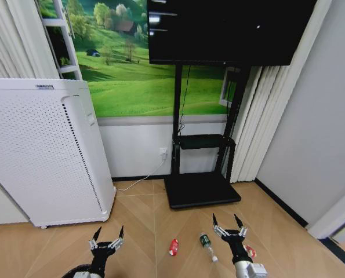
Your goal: Pick up the trash bin and place the garbage on the floor into it.
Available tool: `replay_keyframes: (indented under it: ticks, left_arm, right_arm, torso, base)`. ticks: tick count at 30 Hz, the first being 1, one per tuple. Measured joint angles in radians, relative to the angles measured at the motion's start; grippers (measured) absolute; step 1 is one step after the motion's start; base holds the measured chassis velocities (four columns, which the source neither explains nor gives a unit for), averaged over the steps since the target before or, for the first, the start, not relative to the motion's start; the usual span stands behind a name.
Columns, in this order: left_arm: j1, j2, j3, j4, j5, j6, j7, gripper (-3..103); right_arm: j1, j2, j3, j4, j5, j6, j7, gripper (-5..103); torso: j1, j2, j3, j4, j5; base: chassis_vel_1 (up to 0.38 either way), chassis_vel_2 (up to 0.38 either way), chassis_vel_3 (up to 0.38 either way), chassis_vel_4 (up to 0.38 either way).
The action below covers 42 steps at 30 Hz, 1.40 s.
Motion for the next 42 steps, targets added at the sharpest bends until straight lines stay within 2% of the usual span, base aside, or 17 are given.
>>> replay_keyframes:
  ticks: [13,16,19,22,23,26,28,29,30,32,33,34,35,36,37,38,42]
  left_arm:
    - [-0.034,-0.002,-0.014,0.010,-0.001,0.005,-0.004,100]
    - [-0.052,0.003,-0.069,0.024,0.124,-0.080,-0.008,100]
    - [-0.057,0.014,-0.100,0.015,0.152,-0.108,-0.031,100]
    - [-0.036,0.031,-0.142,-0.028,0.157,-0.082,-0.069,100]
    - [-0.011,0.048,-0.155,-0.062,0.125,-0.033,-0.104,100]
    - [0.013,0.068,-0.160,-0.094,0.084,0.019,-0.137,100]
    - [0.049,0.098,-0.169,-0.146,-0.001,0.095,-0.180,100]
    - [0.049,0.098,-0.169,-0.146,-0.001,0.095,-0.180,100]
    - [0.078,0.123,-0.179,-0.194,-0.084,0.158,-0.214,103]
    - [0.172,0.192,-0.243,-0.330,-0.373,0.345,-0.321,100]
    - [0.172,0.192,-0.243,-0.330,-0.373,0.345,-0.321,100]
    - [0.238,0.224,-0.296,-0.400,-0.578,0.474,-0.402,100]
    - [0.315,0.250,-0.355,-0.422,-0.819,0.618,-0.537,100]
    - [0.315,0.250,-0.355,-0.422,-0.819,0.618,-0.537,100]
    - [0.402,0.260,-0.426,-0.427,-1.104,0.717,-0.720,100]
    - [0.453,0.257,-0.461,-0.427,-1.194,0.740,-0.779,100]
    - [0.547,0.239,-0.521,-0.426,-1.286,0.749,-0.811,100]
  right_arm:
    - [0.002,-0.019,0.011,-0.028,0.007,-0.025,0.017,100]
    - [0.003,-0.018,0.010,-0.034,0.008,-0.026,0.019,100]
    - [0.005,-0.018,0.007,-0.041,0.009,-0.025,0.019,100]
    - [0.011,-0.021,-0.001,-0.047,0.013,-0.025,0.020,100]
    - [0.015,-0.024,-0.006,-0.047,0.016,-0.025,0.023,100]
    - [0.018,-0.027,-0.008,-0.048,0.020,-0.025,0.023,100]
    - [0.022,-0.030,-0.009,-0.049,0.026,-0.025,0.024,100]
    - [0.022,-0.030,-0.009,-0.049,0.026,-0.025,0.024,100]
    - [0.027,-0.032,-0.009,-0.052,0.031,-0.025,0.024,100]
    - [0.045,-0.033,-0.006,-0.071,0.045,-0.022,0.023,100]
    - [0.045,-0.033,-0.006,-0.071,0.045,-0.022,0.023,100]
    - [0.062,-0.029,-0.006,-0.089,0.051,-0.016,0.021,100]
    - [0.088,-0.018,-0.009,-0.115,0.053,-0.007,0.018,100]
    - [0.088,-0.018,-0.009,-0.115,0.053,-0.007,0.018,100]
    - [0.125,-0.004,-0.018,-0.149,0.056,-0.002,0.016,100]
    - [0.146,0.001,-0.024,-0.165,0.057,-0.002,0.016,100]
    - [0.197,0.007,-0.036,-0.206,0.066,-0.002,0.016,100]
  torso:
    - [-0.013,-0.051,-0.038,0.0000,-0.0001]
    - [-0.015,-0.061,-0.046,0.0003,0.0000]
    - [-0.015,-0.063,-0.048,-0.0004,-0.0003]
    - [-0.014,-0.063,-0.049,-0.0003,0.0002]
    - [-0.014,-0.063,-0.049,0.0002,-0.0003]
    - [-0.014,-0.063,-0.049,0.0004,-0.0004]
    - [-0.014,-0.063,-0.049,0.0004,-0.0003]
    - [-0.014,-0.063,-0.049,0.0004,-0.0003]
    - [-0.014,-0.062,-0.049,0.0004,-0.0001]
    - [-0.014,-0.061,-0.048,-0.0003,-0.0005]
    - [-0.014,-0.061,-0.048,-0.0003,-0.0005]
    - [-0.013,-0.060,-0.047,-0.0001,0.0006]
    - [-0.013,-0.059,-0.046,0.0002,-0.0007]
    - [-0.013,-0.059,-0.046,0.0002,-0.0007]
    - [-0.013,-0.058,-0.046,0.0001,0.0000]
    - [-0.012,-0.058,-0.045,0.0001,-0.0004]
    - [-0.012,-0.056,-0.044,0.0003,0.0003]
  base:
    - [0.000,0.000,0.000,0.000]
    - [0.000,0.000,0.000,0.000]
    - [0.000,0.000,0.000,0.000]
    - [0.000,0.000,0.000,0.000]
    - [0.000,0.000,0.000,0.000]
    - [0.000,0.000,0.000,0.000]
    - [0.000,0.000,0.000,0.000]
    - [0.000,0.000,0.000,0.000]
    - [0.000,0.000,0.000,0.000]
    - [0.000,0.000,0.000,0.000]
    - [0.000,0.000,0.000,0.000]
    - [0.000,0.000,0.000,0.000]
    - [0.000,0.000,0.000,0.000]
    - [0.000,0.000,0.000,0.000]
    - [0.000,0.000,0.000,0.000]
    - [0.000,0.000,0.000,0.000]
    - [0.000,0.000,0.000,0.000]
